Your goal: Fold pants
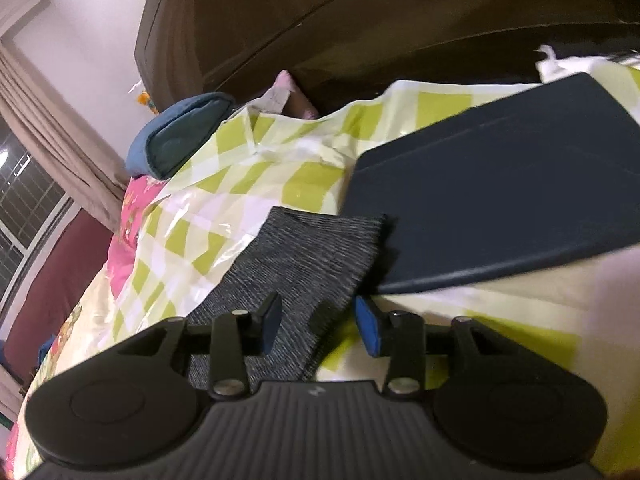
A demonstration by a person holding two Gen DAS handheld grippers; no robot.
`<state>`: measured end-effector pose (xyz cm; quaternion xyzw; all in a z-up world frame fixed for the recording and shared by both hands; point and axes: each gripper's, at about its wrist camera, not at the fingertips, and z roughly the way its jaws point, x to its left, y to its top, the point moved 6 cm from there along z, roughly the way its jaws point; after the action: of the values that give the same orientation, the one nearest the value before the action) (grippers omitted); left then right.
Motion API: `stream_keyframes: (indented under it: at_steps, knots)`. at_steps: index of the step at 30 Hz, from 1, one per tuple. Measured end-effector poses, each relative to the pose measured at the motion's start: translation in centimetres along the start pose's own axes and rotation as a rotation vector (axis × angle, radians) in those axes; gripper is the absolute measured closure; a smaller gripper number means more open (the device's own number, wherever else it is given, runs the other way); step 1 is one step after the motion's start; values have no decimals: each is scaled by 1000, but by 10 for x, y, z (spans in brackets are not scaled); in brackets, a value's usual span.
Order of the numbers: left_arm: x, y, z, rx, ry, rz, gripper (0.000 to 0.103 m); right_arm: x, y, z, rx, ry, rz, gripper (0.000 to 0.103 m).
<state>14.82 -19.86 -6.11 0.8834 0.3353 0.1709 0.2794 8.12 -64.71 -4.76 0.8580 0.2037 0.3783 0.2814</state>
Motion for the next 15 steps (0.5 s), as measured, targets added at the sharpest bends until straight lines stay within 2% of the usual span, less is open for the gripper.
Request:
stream_keyframes:
  at_steps: [2,7,12,15]
  knots:
    - [0,0,0,0,-3,-1,55,1,3,3,-6,-35,-10,93]
    - [2,0,1,-4,-7,-5,53,-2,7,2,-13,-48,-12,98]
    - [2,0,2,-7,-6,-4,51,-1,4,2,0,-120,-84,98]
    - [2,-1,1,-7,-6,-4,50,2,10,1,-6,-90,-65,100]
